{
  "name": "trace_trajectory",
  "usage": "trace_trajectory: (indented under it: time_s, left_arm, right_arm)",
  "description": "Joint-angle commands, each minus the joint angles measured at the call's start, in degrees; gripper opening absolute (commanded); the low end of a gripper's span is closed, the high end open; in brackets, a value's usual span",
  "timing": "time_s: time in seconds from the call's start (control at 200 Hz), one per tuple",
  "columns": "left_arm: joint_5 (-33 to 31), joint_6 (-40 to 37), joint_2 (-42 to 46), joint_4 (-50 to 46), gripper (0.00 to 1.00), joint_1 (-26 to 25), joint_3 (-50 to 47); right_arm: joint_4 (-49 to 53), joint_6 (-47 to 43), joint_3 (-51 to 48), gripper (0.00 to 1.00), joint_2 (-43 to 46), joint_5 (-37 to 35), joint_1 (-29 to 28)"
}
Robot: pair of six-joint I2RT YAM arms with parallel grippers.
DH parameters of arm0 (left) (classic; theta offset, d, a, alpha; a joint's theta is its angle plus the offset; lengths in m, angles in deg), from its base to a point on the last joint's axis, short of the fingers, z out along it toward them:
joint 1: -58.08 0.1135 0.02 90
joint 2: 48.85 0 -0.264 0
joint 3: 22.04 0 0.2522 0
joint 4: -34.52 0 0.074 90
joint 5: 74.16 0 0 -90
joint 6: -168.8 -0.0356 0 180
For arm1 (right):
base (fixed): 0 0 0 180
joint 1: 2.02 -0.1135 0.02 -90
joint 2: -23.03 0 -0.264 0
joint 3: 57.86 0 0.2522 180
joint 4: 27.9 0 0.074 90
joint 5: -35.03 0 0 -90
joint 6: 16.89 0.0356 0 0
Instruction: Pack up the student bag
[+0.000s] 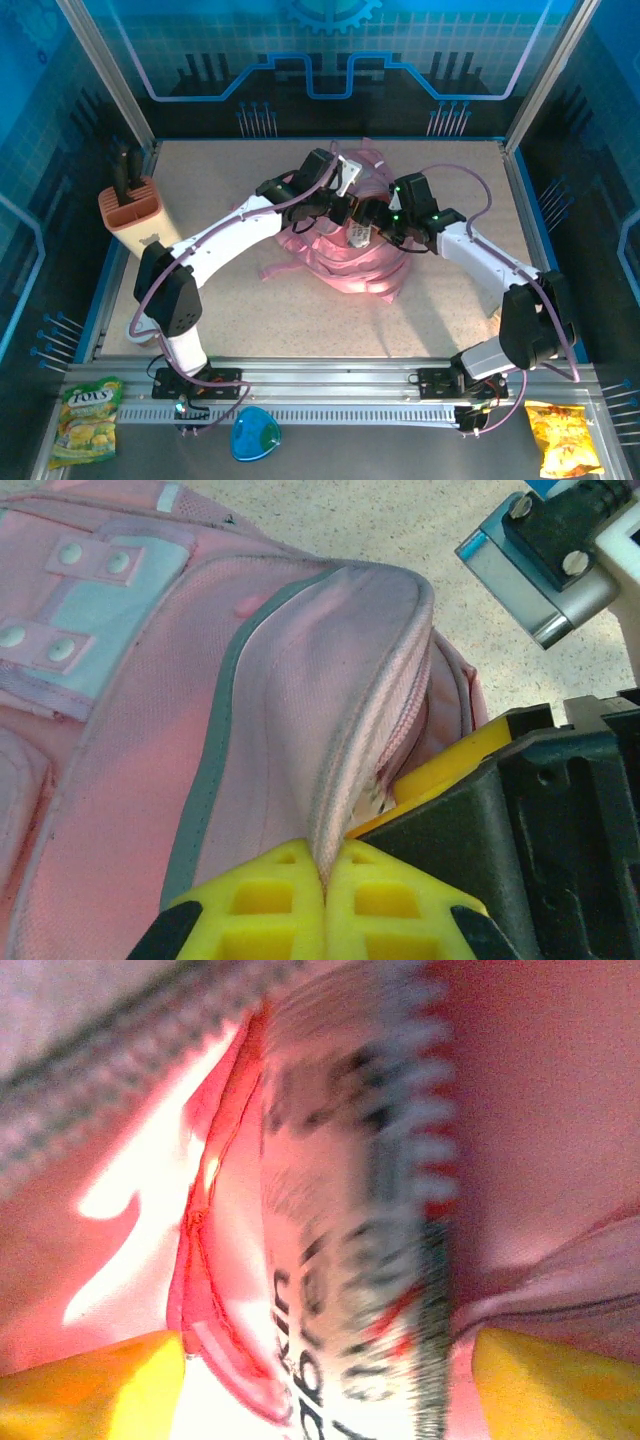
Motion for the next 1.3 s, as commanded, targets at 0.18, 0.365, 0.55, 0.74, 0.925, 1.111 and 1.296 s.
trace_trajectory:
  time_s: [0.18,0.365,0.55,0.74,0.925,1.111,1.296]
  left_arm:
    - [2.83,1.80,3.32,5.57,0.04,-0.80,-0.41]
    - [2.80,1.82,3.25,5.18,0.04,-0.76,-0.47]
    - [3.26,1.89,3.32,5.17,0.04,-0.76,-0.49]
    - [3.70,2.16,3.28,5.38,0.04,-0.76,-0.32]
    - [3.97,2.33,3.23,5.26,0.04,-0.76,-0.14]
    - [3.77,2.75,3.32,4.99,0.04,-0.70,0.21]
    - [3.32,3.18,3.60,5.20,0.04,-0.57,-0.05]
  right_arm:
    - [-3.20,-0.11,-5.91,0.66,7.66,1.13,0.40]
    - [1.25,-0.25,-7.81,0.61,10.23,-0.93,-1.54]
    - [1.29,1.71,-11.84,0.57,11.03,-1.81,-3.43]
    - [-3.86,2.22,-10.76,0.44,7.62,0.79,-5.24]
    - [-9.26,1.71,-6.84,0.34,3.74,-0.99,-5.07]
    - [-15.92,1.50,-2.65,0.28,-3.48,0.11,-4.83]
    - [-21.44,2.38,-2.77,0.26,-5.81,3.92,-4.48]
